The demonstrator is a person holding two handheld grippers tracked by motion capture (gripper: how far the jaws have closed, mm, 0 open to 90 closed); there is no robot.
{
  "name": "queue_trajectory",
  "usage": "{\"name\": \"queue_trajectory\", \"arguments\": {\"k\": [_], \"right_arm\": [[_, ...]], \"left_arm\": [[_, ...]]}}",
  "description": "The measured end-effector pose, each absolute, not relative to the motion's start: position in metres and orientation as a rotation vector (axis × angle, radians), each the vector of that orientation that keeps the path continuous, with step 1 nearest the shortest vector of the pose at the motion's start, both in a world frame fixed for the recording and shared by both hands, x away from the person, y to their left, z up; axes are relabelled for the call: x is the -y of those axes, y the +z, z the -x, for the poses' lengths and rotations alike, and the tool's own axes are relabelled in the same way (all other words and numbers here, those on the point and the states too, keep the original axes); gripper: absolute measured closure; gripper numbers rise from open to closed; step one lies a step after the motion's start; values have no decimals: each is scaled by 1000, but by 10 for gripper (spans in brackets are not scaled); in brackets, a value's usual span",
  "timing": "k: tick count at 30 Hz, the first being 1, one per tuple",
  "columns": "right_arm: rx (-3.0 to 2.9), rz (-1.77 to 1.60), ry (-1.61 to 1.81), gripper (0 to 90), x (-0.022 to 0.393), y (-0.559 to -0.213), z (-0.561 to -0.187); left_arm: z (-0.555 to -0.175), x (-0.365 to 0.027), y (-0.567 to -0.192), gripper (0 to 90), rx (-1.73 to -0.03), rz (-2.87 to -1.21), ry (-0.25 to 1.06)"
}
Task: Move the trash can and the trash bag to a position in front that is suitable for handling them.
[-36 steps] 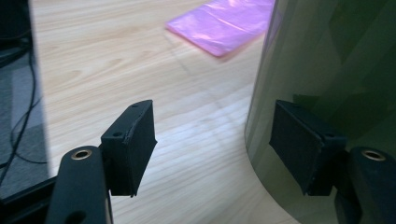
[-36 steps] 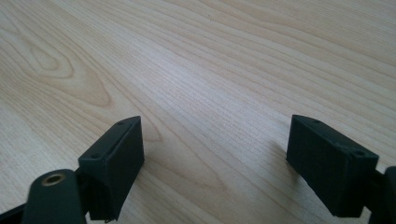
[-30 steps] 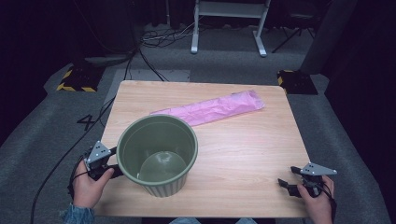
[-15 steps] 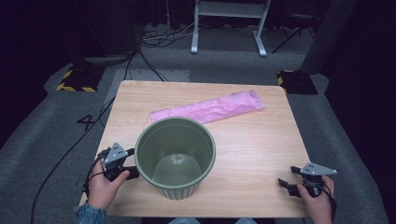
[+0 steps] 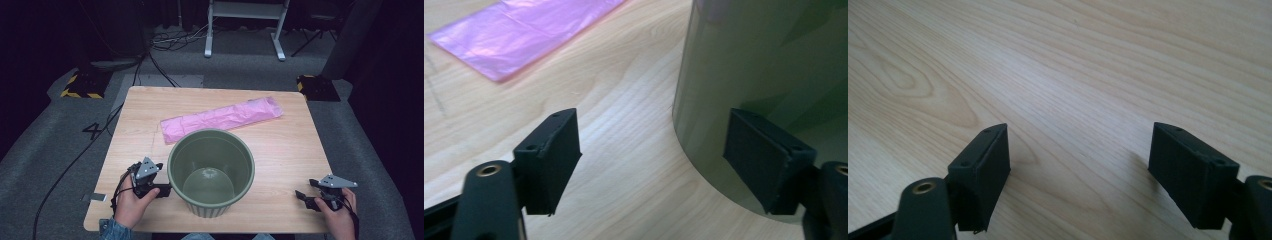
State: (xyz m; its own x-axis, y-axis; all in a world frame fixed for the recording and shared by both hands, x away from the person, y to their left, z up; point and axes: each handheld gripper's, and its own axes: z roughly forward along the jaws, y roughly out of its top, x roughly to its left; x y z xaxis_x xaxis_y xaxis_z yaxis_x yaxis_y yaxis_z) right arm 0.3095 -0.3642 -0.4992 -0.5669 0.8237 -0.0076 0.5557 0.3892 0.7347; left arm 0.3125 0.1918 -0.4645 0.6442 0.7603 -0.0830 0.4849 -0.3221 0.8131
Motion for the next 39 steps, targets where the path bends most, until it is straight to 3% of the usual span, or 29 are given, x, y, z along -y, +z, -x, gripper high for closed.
{"name": "queue_trajectory", "arguments": {"k": [9,23,39], "right_arm": [[-2289,-1131,1113,206,331,-482,-301],[-2358,-968,1176,235,282,-476,-287],[-2242,-1011,1191,261,283,-468,-294]], "left_arm": [[-308,-169,-470,185,-987,-1967,399],[-308,-133,-472,226,-951,-1968,371],[-313,-106,-467,270,-869,-2033,393]]}}
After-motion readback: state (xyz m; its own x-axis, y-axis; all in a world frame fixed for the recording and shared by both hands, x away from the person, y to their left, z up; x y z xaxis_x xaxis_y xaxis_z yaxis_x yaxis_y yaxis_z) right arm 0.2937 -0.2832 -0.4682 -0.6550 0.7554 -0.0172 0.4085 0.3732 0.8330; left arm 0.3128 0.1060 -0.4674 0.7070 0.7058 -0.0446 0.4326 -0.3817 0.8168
